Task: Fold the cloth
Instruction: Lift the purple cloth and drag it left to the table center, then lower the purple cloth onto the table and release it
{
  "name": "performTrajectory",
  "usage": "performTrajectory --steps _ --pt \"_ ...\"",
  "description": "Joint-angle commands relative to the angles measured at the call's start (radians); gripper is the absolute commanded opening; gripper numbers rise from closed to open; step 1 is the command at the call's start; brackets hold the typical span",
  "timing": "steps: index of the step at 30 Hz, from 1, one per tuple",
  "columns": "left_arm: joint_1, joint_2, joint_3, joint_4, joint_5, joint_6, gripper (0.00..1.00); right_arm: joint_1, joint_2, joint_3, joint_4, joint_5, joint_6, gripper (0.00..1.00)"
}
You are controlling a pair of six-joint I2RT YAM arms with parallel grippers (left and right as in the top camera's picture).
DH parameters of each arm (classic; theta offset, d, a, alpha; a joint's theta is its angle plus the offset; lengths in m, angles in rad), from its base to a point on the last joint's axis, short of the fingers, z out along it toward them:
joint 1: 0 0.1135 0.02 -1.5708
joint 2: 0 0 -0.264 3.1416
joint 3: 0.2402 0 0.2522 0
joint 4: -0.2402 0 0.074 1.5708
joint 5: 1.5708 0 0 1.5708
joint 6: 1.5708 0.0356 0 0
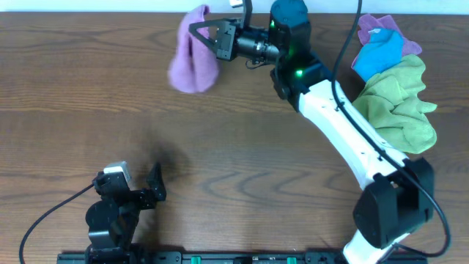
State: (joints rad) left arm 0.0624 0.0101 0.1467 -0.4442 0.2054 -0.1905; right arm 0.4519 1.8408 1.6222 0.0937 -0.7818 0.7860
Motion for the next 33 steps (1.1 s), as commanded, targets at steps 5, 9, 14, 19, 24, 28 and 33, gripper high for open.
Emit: performTrajectory --steps 5,9,14,19,24,28,33 --pt "-0.004 -0.006 -0.019 -0.003 -0.003 -0.004 0.95 -0.314 0.035 0.0 -0.588 0.433 0.04 0.99" --pt "-0.004 -0.006 -0.019 -0.003 -0.003 -0.004 0.95 -0.374 0.04 0.0 -0.629 0.369 -0.088 0.99" --pt "-0.004 -0.006 -0.019 -0.003 -0.003 -0.004 0.95 -0.32 0.043 0.0 -0.706 0.367 -0.359 0.99" --pt "-0.004 -0.006 -0.019 -0.003 -0.003 -0.004 0.95 -0.204 0.079 0.0 -0.838 0.553 -0.547 0.93" --pt "-0.004 -0.006 -0.019 -0.003 -0.003 -0.004 0.95 -0.129 0.156 0.0 -0.873 0.663 -0.594 0.35" --pt "-0.004 -0.006 -0.019 -0.003 -0.003 -0.004 0.95 -0.103 0.246 0.0 -0.806 0.669 -0.558 0.01" --pt "-0.004 -0.006 -0.019 -0.003 -0.003 -0.004 0.95 -0.068 0.301 0.0 -0.727 0.662 -0.555 0.01"
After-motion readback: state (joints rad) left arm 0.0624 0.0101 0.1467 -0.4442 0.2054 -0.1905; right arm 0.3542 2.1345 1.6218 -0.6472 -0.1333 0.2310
